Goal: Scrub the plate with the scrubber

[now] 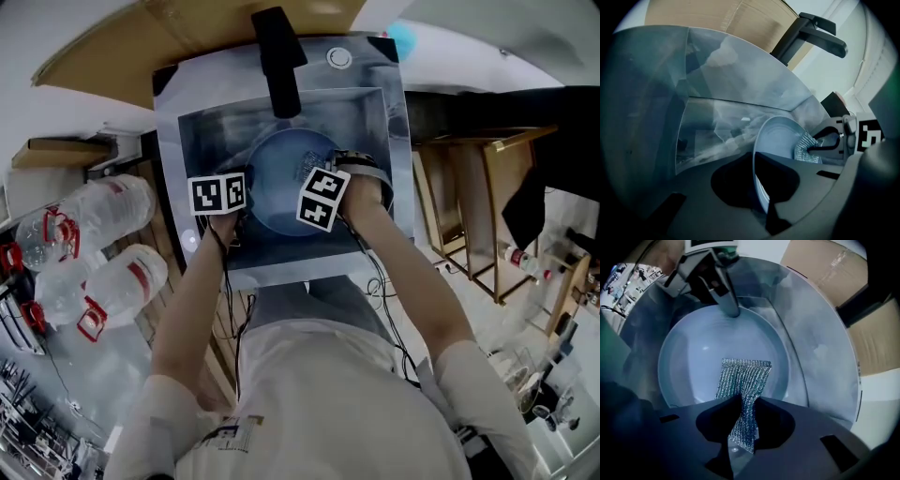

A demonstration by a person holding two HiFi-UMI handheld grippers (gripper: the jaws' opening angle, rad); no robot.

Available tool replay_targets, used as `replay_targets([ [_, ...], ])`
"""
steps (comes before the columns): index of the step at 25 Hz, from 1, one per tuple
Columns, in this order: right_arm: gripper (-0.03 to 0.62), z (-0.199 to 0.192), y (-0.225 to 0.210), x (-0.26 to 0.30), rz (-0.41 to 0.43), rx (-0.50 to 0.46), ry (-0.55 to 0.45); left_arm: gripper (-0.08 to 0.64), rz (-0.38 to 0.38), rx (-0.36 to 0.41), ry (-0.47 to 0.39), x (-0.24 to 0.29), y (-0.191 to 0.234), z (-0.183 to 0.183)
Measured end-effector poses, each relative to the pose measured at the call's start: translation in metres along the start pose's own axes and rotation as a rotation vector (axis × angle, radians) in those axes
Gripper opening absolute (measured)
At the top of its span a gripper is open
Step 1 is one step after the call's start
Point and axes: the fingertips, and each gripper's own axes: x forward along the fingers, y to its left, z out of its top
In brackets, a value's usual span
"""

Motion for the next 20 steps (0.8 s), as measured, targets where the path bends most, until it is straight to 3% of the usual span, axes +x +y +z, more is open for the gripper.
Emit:
replay_targets([
  [4, 0.114, 0.014, 0.044, -0.007, 0.097, -0.028, -0.080, 0.034, -0.006, -0.064, -0.011, 0.000, 0.001, 0.001],
  [8, 0.117, 0.047, 0.076, -0.016, 0.222, -0.021, -0.164, 0.034, 0.001, -0.067, -0.020, 0.000, -0.001, 0.002],
  [11, 0.120, 0.079, 0.093, -0.017, 0.238, -0.084, -0.218, 0.037, -0.011, -0.100, -0.019, 0.000, 0.000, 0.001],
  [14, 0.120, 0.103, 0.088, -0.015, 0.269, -0.042, -0.306, 0.041, -0.010, -0.110, -0.020, 0.000, 0.002, 0.001],
  [16, 0.120, 0.106, 0.070, -0.012, 0.254, 0.006, -0.336, 0.041, -0.026, -0.130, -0.028, 0.001, 0.000, 0.001],
  [20, 0.118, 0.100, 0.015, 0.001, 0.094, 0.009, -0.248, 0.040, -0.064, -0.184, -0.039, -0.003, 0.000, -0.005],
])
